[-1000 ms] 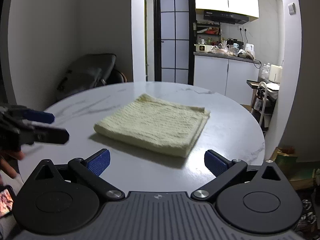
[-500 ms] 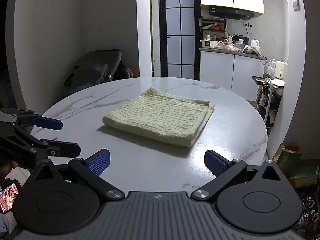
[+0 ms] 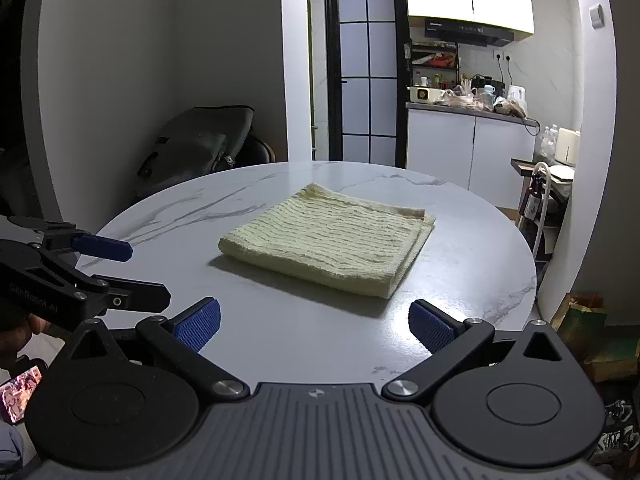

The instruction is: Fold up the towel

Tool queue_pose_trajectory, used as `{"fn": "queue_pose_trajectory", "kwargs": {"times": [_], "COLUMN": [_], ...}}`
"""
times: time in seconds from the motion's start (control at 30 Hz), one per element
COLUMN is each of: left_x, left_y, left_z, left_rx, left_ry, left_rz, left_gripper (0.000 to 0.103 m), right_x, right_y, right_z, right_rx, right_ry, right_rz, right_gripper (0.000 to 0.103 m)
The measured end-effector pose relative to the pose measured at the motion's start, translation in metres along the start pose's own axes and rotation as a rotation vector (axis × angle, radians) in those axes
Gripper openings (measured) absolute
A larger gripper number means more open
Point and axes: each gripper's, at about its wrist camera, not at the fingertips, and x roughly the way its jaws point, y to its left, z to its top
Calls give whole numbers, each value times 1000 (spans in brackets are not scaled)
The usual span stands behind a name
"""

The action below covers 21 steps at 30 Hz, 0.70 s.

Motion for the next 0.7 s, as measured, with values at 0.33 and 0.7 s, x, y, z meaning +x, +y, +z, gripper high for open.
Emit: {"fn": "queue_pose_trajectory", "kwargs": {"times": [0.33, 0.7], "left_x": [0, 4], "left_y": [-2, -4], "left_z": [0, 4], "left_rx": [0, -27], "left_ry": [2, 21], "left_rz": [-4, -57], "left_gripper": [103, 103], "right_x": [6, 6], "right_y": [4, 1], "right_z": [-1, 4], "right_rx": [-15, -8], "right_ry": [25, 66], "right_rz": [26, 24], "right_gripper": [103, 103]}}
